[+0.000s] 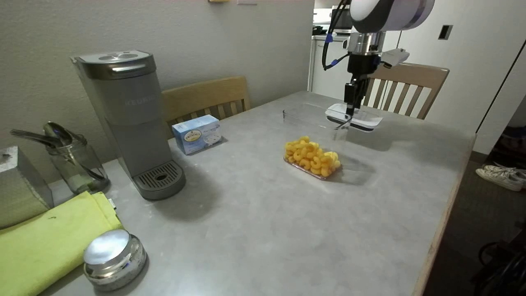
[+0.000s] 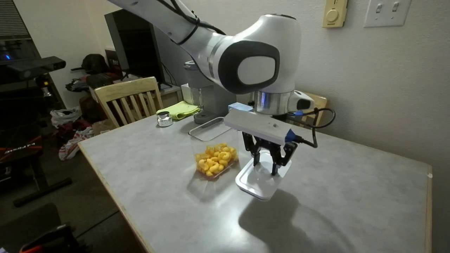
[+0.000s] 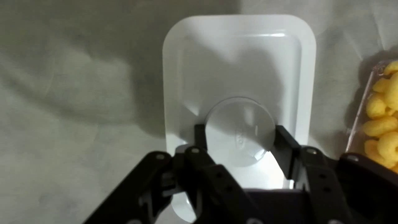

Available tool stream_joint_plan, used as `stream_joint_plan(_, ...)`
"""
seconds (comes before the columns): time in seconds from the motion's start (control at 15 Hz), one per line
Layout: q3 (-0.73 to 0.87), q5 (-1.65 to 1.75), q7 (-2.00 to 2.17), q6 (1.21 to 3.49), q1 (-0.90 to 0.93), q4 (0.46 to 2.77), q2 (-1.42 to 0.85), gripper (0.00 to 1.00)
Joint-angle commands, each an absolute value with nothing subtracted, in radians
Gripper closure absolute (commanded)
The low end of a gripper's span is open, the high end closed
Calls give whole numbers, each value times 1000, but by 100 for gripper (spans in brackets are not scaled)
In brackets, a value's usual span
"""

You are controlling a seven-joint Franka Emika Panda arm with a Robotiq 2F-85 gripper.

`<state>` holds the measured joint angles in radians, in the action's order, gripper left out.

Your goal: Press the button atop the lid then pick up the lid and put it on the table

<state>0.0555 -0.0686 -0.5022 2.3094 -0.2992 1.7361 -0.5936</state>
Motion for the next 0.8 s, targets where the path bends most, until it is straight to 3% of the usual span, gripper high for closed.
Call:
stream_joint_plan(0.0,33,-68,-535,2349,-322,1741,-625,71)
stream_joint_plan(0.73,30,-63,-528,2357,-329,1733,-676,71)
